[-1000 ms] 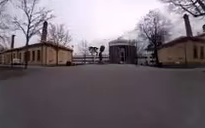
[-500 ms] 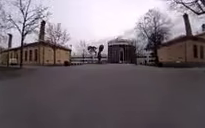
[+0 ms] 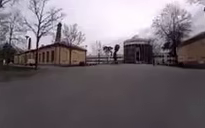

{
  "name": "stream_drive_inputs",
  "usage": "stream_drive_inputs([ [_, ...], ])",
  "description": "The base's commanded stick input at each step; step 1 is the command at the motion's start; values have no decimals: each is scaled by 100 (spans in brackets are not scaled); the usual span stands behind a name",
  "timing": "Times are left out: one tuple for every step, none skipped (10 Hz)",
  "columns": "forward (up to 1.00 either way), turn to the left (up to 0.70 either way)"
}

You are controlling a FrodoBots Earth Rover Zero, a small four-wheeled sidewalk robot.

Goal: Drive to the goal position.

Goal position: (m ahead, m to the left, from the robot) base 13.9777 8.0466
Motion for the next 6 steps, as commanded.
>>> stream_drive_inputs([
  [100, 0],
  [100, 0],
  [100, 0],
  [100, 0],
  [100, 0],
  [100, 0],
])
